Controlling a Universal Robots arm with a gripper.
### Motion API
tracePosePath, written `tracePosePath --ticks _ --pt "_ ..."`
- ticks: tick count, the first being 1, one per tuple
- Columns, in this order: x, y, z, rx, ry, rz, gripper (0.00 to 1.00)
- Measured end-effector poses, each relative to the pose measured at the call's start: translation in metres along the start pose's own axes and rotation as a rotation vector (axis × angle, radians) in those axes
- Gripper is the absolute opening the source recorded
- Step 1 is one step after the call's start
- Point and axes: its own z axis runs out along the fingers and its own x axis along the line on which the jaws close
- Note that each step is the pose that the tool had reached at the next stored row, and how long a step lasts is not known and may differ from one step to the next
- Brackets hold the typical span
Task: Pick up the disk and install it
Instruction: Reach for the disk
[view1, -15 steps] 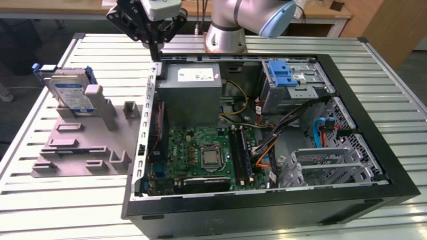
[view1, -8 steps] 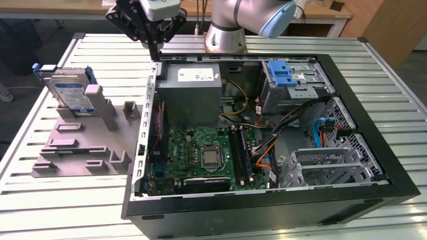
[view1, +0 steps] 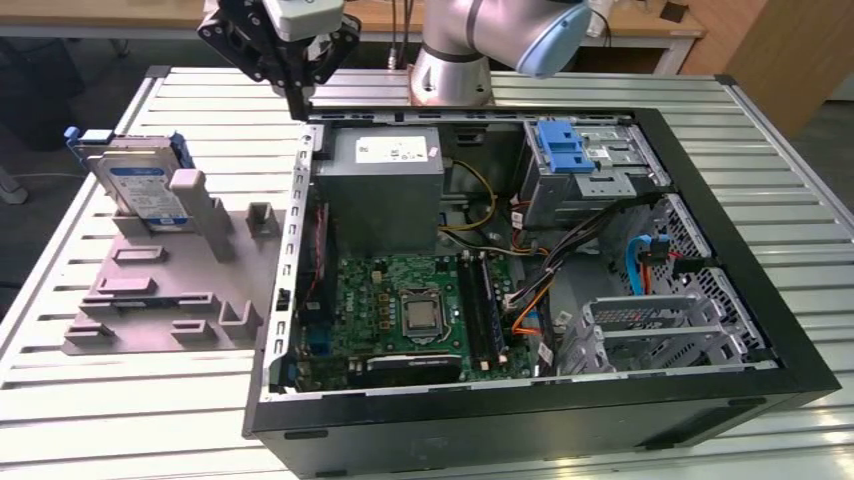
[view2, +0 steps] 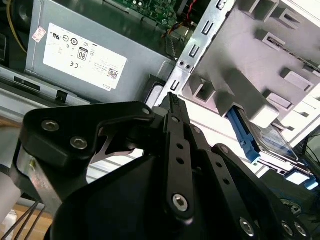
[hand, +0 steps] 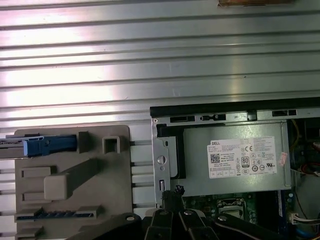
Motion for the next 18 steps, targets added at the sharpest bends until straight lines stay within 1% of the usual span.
tracePosePath --ticks 7,18 --pt "0.0079 0.0018 0.0001 0.0 0.0 0.0 0.11" --pt "0.0202 0.0025 0.0004 0.0 0.0 0.0 0.11"
